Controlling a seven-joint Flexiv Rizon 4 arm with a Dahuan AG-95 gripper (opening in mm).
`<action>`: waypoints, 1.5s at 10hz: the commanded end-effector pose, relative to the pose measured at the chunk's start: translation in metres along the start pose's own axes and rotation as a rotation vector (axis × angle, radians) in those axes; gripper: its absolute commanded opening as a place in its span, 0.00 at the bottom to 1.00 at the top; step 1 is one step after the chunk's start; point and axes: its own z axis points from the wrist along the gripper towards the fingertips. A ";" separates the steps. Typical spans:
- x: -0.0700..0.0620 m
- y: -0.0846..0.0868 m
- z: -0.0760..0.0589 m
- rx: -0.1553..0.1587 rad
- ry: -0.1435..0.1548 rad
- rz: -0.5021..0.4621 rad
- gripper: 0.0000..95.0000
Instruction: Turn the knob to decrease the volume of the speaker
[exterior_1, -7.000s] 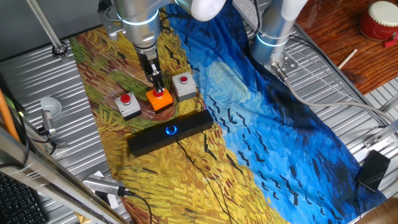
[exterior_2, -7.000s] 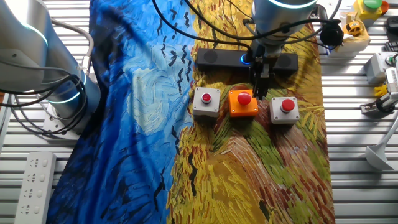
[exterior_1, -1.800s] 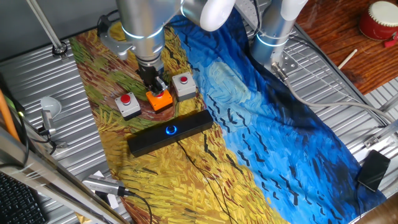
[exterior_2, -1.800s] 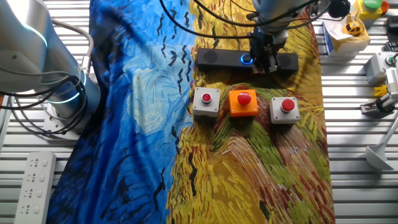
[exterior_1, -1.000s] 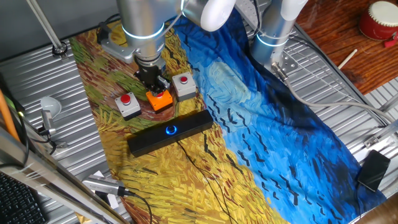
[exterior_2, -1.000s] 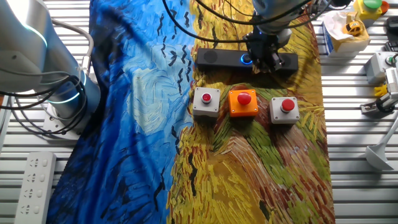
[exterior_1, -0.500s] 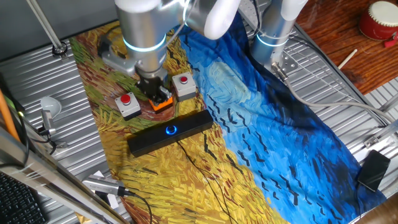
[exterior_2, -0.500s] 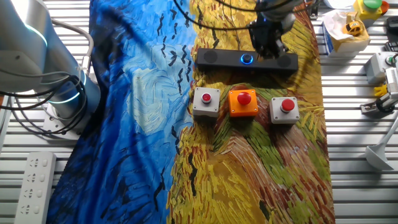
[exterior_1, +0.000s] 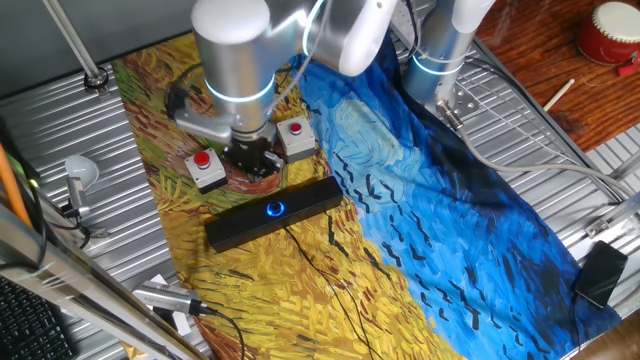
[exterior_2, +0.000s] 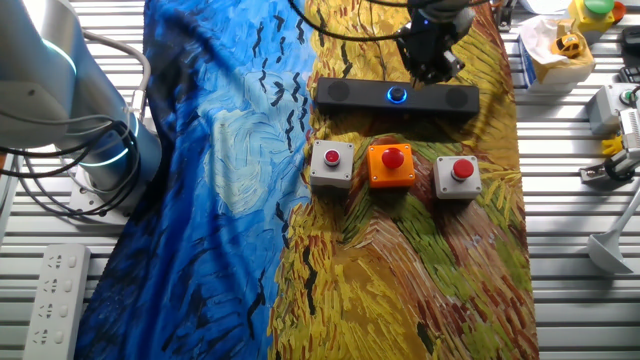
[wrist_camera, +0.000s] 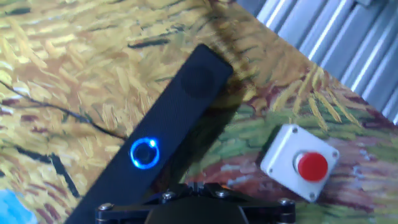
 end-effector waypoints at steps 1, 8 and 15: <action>-0.001 0.002 0.001 0.011 0.012 -0.100 0.00; -0.001 0.002 0.001 -0.012 -0.016 -0.145 0.00; -0.023 0.015 0.013 -0.021 -0.031 -0.319 0.40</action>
